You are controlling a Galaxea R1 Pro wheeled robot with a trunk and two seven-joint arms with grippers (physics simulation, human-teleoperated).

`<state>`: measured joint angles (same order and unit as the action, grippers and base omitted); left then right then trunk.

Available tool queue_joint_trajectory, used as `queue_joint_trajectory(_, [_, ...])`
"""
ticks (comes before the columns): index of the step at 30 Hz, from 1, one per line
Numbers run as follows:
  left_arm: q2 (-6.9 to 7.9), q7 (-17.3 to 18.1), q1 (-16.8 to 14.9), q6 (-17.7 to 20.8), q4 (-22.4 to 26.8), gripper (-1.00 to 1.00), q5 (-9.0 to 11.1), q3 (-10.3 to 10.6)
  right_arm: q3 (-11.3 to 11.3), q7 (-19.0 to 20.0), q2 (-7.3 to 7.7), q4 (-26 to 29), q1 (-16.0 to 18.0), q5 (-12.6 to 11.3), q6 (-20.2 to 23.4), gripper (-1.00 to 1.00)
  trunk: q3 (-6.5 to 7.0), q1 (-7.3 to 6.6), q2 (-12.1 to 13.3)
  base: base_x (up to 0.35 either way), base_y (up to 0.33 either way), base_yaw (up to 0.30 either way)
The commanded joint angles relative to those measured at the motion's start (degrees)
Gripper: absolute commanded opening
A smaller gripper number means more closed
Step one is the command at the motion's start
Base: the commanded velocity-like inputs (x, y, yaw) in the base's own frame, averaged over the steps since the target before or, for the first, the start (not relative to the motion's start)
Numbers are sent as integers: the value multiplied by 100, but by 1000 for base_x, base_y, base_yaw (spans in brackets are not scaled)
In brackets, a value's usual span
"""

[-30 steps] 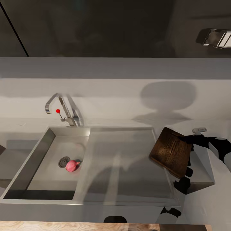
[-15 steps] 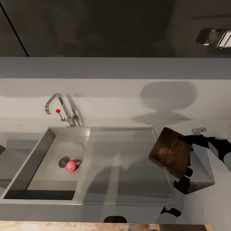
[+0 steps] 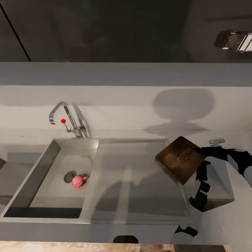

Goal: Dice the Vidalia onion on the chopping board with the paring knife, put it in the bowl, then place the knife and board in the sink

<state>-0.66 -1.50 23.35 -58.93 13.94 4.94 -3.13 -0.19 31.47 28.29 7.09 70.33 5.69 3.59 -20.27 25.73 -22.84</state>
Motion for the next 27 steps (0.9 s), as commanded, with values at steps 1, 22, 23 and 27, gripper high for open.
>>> queue_joint_trajectory(1, [-4, -2, 3, -4, 12, 100, -19, -30, 62, 28, 1, -507, -2, 82, 26, -100, -10, 5, -7, 0, 0, 0])
queue_joint_trajectory(22, [-4, -7, 3, -4, 12, 100, -19, -30, 62, 35, 1, -498, -2, 64, 19, -100, 125, 5, -7, 0, 0, -44])
queue_joint_trajectory(23, [-4, -5, 3, -4, 12, 100, -19, -30, 62, 35, 1, -498, -2, 64, 19, -100, 134, 5, -7, 0, 0, -65])
queue_joint_trajectory(27, [-4, -8, 3, -4, 12, 100, -19, -30, 62, 35, 1, -498, -2, 64, 19, -100, 170, 5, -7, -8, 0, -65])
